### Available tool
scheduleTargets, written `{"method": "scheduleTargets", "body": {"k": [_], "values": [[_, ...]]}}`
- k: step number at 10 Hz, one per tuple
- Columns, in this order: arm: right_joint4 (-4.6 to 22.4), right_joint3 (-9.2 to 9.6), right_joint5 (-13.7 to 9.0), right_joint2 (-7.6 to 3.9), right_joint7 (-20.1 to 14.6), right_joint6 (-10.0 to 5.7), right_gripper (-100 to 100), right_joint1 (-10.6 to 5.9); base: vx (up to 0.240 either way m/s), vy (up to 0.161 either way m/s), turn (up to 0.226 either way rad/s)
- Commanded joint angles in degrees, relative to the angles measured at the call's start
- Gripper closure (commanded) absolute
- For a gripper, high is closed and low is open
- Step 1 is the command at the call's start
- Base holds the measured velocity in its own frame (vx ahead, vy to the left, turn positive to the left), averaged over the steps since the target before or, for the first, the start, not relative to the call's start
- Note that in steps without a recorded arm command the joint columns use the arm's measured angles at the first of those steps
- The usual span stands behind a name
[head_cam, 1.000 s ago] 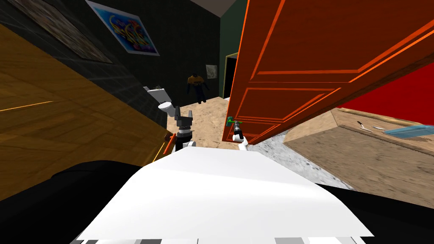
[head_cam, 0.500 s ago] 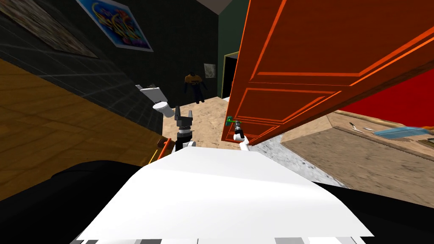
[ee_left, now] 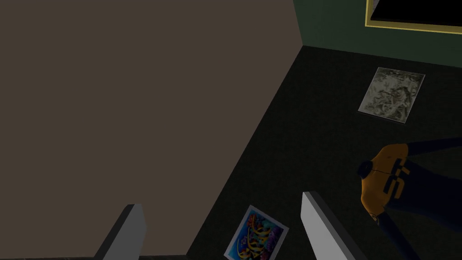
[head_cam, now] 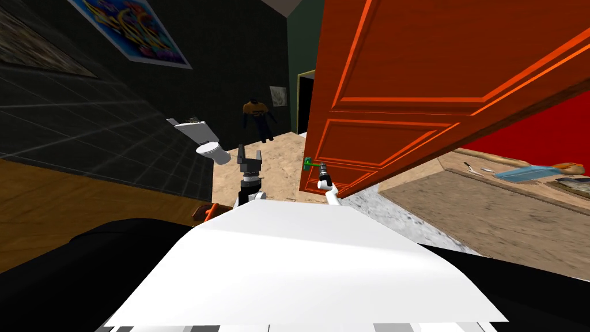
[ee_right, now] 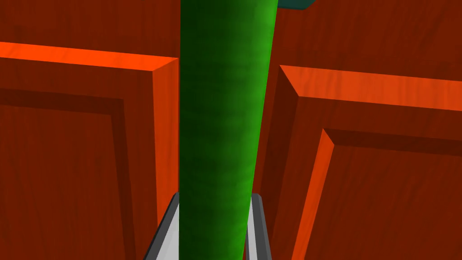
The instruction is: Push the door open
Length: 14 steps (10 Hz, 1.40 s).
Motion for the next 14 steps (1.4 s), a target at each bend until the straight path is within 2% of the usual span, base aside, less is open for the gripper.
{"method": "scheduleTargets", "body": {"k": [1,4,6,8,11,13,14], "values": [[1.5,-1.26,-1.1,-0.33,1.4,-0.84,100,-1.68,0.155,0.024,-0.169],[2.7,-1.5,-1.8,0.2,2.1,-1.21,100,-2.63,0.091,0.036,-0.073],[4.9,-1.93,-2.9,1.68,3.3,-1.87,100,-4.33,0.079,0.08,-0.146],[6.4,-2.24,-3.8,3.36,4.3,-2.36,100,-5.58,0.066,0.194,-0.185],[7.2,-2.4,-4.2,4.52,4.7,-2.6,100,-6.2,-0.002,0.193,-0.058],[7.7,-3.19,-4.5,2.24,4.4,-3.07,100,-6.24,0.035,-0.013,-0.072],[7.7,-3.15,-4.5,2.01,4.4,-3.06,100,-6.22,0.107,-0.109,-0.011]]}}
